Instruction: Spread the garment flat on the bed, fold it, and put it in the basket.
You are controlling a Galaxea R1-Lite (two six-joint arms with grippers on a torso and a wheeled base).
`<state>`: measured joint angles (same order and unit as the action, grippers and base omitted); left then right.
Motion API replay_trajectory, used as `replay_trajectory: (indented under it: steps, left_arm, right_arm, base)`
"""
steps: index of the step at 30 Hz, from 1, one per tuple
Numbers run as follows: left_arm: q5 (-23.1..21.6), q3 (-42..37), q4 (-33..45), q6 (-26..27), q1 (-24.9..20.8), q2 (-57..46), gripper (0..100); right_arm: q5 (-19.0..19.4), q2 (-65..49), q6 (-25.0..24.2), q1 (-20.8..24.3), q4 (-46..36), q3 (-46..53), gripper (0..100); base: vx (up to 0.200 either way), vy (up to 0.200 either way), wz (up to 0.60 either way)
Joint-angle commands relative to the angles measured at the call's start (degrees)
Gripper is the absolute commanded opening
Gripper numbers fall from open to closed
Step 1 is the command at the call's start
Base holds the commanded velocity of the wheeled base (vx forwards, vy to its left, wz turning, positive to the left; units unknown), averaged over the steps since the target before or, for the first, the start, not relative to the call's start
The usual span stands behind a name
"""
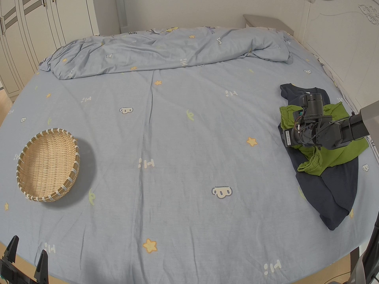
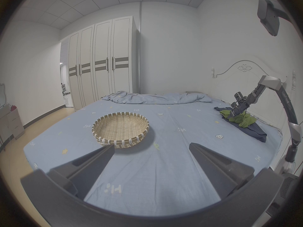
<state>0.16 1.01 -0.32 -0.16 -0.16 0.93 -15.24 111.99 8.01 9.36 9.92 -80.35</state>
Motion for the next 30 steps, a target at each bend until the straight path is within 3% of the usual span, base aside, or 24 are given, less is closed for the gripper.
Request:
replay_trajectory:
  steps: [1, 12, 14, 15, 16, 18, 19, 20, 24, 30]
  left_arm:
    - [0.0, -1.0, 0.0, 0.0, -0.1, -0.8, 100]
    - [0.0, -1.0, 0.0, 0.0, 0.0, -0.8, 100]
    - [0.0, -1.0, 0.0, 0.0, 0.0, -0.8, 100]
    - [0.0, -1.0, 0.0, 0.0, 0.0, -0.8, 100]
    - [0.0, -1.0, 0.0, 0.0, 0.0, -0.8, 100]
    - [0.0, -1.0, 0.0, 0.0, 0.0, -0.8, 100]
    - [0.0, -1.0, 0.0, 0.0, 0.0, -0.8, 100]
    - [0.0, -1.0, 0.0, 0.0, 0.0, -0.8, 100]
    - [0.0, -1.0, 0.0, 0.0, 0.0, -0.8, 100]
    - [0.0, -1.0, 0.0, 0.0, 0.0, -0.8, 100]
  right_arm:
    - [0.0, -0.2, 0.0, 0.0, 0.0, -0.1, 0]
    - [0.0, -2.6, -0.9, 0.2, -2.2, -2.1, 0]
    - [0.2, -6.1, -2.4, 1.4, -11.2, -8.4, 0]
    - [0.2, -6.1, -2.4, 1.4, -11.2, -8.4, 0]
    - [0.2, -7.2, -3.6, 1.9, -15.8, -11.4, 0]
    - [1.0, -11.7, -10.8, 5.1, -27.7, -17.6, 0]
    - [1.0, -12.0, -11.3, 5.3, -28.3, -17.9, 0]
    - [2.2, -14.7, -17.1, 8.6, -33.8, -19.6, 0]
    - [6.4, -21.0, -29.3, 16.8, -38.3, -16.2, 0]
    - [6.8, -27.2, -32.0, 21.9, -36.7, -7.1, 0]
  base:
    - [0.000, 0.000, 0.00]
    - [0.000, 0.000, 0.00]
    - [0.000, 0.000, 0.00]
    - [0.000, 0.000, 0.00]
    - [0.000, 0.000, 0.00]
    - [0.000, 0.000, 0.00]
    - [0.000, 0.000, 0.00]
    - [0.000, 0.000, 0.00]
    - [0.000, 0.000, 0.00]
    - [0.000, 0.000, 0.00]
